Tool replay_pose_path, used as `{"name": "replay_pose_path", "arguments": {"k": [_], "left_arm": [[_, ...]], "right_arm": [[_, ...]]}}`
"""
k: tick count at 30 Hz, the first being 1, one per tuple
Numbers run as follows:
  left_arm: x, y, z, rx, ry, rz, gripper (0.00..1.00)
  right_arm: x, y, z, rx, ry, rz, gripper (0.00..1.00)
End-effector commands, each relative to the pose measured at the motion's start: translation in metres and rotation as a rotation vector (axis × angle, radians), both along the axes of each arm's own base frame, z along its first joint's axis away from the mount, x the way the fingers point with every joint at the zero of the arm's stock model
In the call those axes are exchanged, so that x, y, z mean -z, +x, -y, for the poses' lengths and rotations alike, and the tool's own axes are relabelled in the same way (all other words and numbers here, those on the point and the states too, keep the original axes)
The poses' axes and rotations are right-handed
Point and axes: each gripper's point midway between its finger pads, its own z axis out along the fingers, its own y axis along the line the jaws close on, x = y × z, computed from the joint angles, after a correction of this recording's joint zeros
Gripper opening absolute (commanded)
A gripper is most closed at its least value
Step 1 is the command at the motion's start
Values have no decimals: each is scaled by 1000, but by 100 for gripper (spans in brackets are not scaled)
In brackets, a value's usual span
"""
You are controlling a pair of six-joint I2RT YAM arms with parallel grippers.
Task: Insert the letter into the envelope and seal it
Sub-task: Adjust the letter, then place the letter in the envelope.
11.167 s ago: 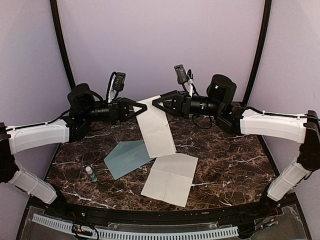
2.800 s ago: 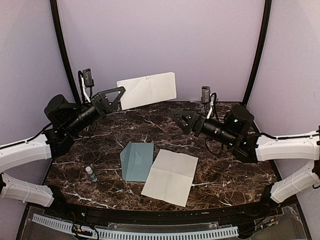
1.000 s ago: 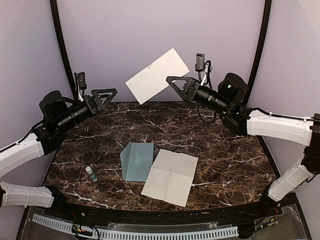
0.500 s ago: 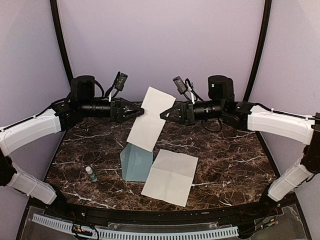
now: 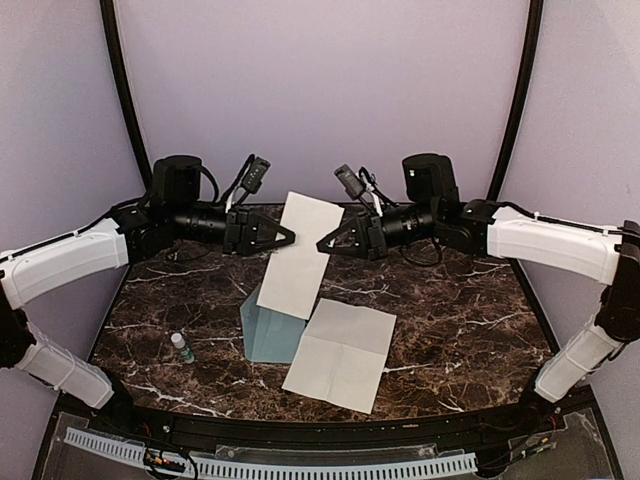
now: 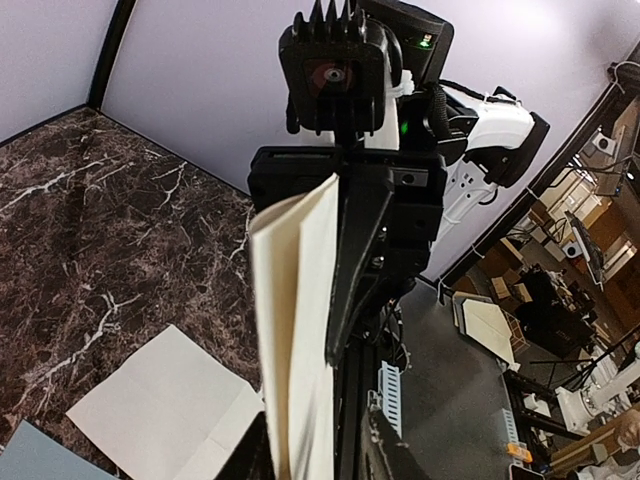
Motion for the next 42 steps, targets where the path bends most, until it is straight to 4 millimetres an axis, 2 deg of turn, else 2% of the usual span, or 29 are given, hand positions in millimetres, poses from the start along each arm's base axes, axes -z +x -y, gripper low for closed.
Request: {"name": "replay_pose_path", "arguments": {"k": [1,8,10,12,14,16,17,19,20,21,22,23,25,28,31,35,42], "left_arm": [[-4,-10,-6,19,-9,-3,27],[11,-14,-6,33,21,-43,27],[14,-15,-7,37,29,-53,22],[15,-16,-8,33,33,-55,9],[15,-16,-9,31,32,-54,1],[18,-17,-9,30,40,-62,0],[20,-16,-11,14,51,-68,0],[34,-9,-17,-53,103,-93,0],[49,-4,-24,-91,147,-135,0],[60,8,-34,-155,177,-166,0],[81,9,-43,-187,220,-227,0],[93,19,-56,-245,242,-275,0],[125,22,-71,-308,304,-353,0],[150,29,-84,-386,382,-397,0],[164,40,-94,-439,413,-446,0],[183,53,-105,-495,441,-504,0],[213,61,-118,-545,480,-583,0]], "right_arm": [[-12,-2,-3,-18,17,36,0],[-15,-3,-2,-18,23,43,0],[-15,-3,-2,-19,23,42,0],[-13,-3,-2,-20,17,35,0],[-10,-2,-3,-18,11,33,0],[-6,1,-4,-9,-1,27,0],[-4,4,-5,8,-13,24,6],[6,16,-5,75,-47,27,37],[12,23,-3,114,-67,27,51],[18,27,-2,147,-84,22,59],[25,33,0,185,-99,17,63],[32,38,1,221,-113,6,66],[50,46,2,277,-140,-34,67],[80,48,-6,315,-192,-95,67],[107,50,-20,353,-255,-117,67],[140,49,-41,356,-307,-168,60],[188,32,-77,287,-362,-218,49]]}}
